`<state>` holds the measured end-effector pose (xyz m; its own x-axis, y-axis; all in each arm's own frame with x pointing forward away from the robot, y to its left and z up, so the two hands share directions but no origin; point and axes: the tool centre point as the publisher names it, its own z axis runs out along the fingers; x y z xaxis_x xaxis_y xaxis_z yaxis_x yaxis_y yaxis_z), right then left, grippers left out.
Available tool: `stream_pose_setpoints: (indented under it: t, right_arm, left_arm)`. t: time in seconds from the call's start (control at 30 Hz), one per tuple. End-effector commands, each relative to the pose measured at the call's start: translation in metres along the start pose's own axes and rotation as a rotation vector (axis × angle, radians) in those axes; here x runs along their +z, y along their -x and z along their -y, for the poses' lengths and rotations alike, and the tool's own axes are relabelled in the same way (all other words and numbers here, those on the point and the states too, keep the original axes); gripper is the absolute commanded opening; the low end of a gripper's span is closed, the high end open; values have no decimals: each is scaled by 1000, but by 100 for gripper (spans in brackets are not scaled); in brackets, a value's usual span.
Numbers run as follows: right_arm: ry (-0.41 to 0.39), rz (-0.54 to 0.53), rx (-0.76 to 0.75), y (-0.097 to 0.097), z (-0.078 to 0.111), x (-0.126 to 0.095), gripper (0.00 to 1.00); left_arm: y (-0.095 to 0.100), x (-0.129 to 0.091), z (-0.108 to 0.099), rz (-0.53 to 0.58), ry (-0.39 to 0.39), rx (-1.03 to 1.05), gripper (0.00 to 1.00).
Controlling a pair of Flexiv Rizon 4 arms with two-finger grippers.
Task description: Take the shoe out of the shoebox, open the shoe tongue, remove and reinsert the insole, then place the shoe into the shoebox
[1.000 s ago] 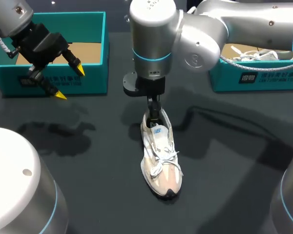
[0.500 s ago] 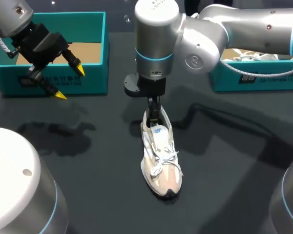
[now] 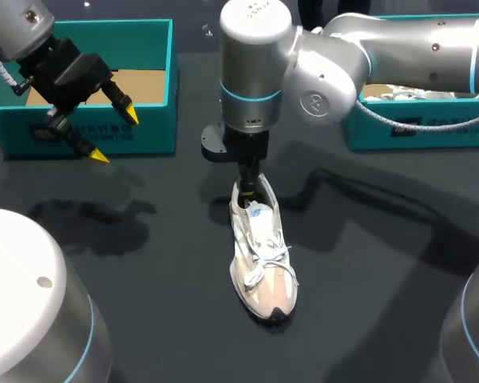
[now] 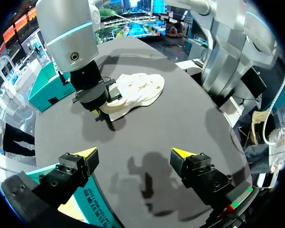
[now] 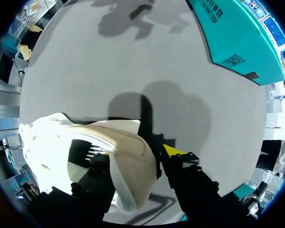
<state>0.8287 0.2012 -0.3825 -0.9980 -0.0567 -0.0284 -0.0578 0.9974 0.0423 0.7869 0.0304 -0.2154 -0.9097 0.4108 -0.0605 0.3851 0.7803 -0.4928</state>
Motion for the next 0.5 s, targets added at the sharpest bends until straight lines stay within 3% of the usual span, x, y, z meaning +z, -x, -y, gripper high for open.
stream_pose_setpoints:
  t: [0.03, 0.07, 0.1, 0.5]
  right_arm:
    - [-2, 1, 4, -1, -1, 1, 17]
    - [-3, 2, 5, -1, -1, 0, 2]
    - [-5, 2, 7, -2, 0, -1, 0]
    - [-25, 14, 8, -11, 9, -40, 0]
  left_arm:
    - [-1, 0, 0, 0, 3, 1, 100]
    - [-1, 0, 0, 0, 3, 1, 100]
    - [-1, 0, 0, 0, 3, 1, 100]
    - [-1, 0, 0, 0, 3, 1, 100]
